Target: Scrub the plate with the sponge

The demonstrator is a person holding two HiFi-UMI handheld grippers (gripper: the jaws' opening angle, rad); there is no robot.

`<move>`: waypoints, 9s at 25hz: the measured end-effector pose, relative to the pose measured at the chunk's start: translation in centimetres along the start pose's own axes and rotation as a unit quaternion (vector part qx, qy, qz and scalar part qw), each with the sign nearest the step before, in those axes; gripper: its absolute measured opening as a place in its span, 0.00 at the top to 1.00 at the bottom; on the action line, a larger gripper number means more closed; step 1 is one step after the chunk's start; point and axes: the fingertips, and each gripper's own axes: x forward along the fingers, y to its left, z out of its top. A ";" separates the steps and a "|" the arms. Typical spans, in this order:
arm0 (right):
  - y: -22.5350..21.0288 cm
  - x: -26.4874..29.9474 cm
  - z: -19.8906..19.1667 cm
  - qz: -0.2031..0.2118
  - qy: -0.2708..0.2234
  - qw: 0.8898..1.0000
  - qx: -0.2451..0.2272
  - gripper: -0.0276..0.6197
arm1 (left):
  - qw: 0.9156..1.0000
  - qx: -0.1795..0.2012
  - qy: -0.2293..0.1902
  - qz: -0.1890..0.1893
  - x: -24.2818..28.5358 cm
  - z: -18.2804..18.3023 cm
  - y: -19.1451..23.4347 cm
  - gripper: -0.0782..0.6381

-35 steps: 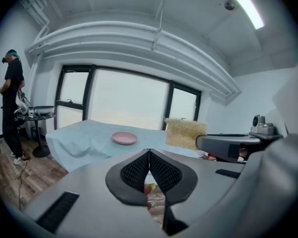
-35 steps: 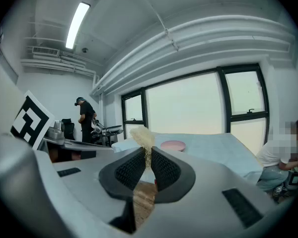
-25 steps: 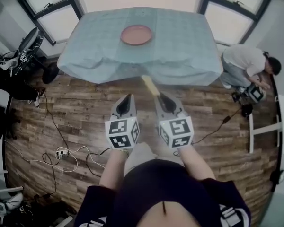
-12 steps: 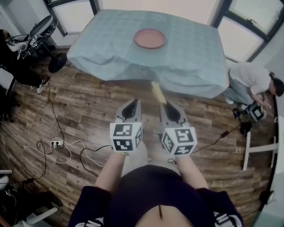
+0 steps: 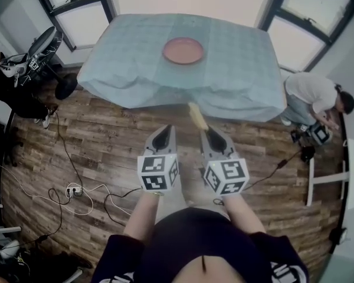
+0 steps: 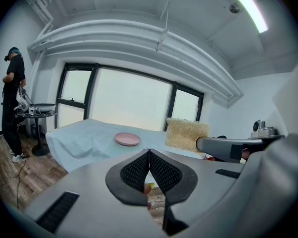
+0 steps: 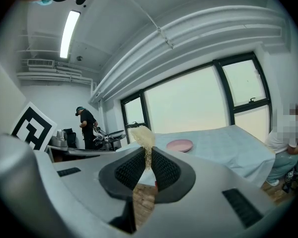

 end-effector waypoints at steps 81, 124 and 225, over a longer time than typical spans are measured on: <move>-26.9 55.1 0.6 -0.076 0.172 0.982 -0.028 0.89 | 0.986 -0.022 0.160 -0.033 51.2 7.2 25.0 0.88; -25.4 64.4 -11.1 0.075 0.383 0.897 -0.209 0.89 | 0.973 -0.036 0.228 -0.017 57.7 1.1 28.1 0.88; -27.3 57.0 -12.8 0.093 0.492 0.817 -0.285 0.89 | 0.962 -0.030 0.257 -0.085 56.8 -0.7 25.8 0.88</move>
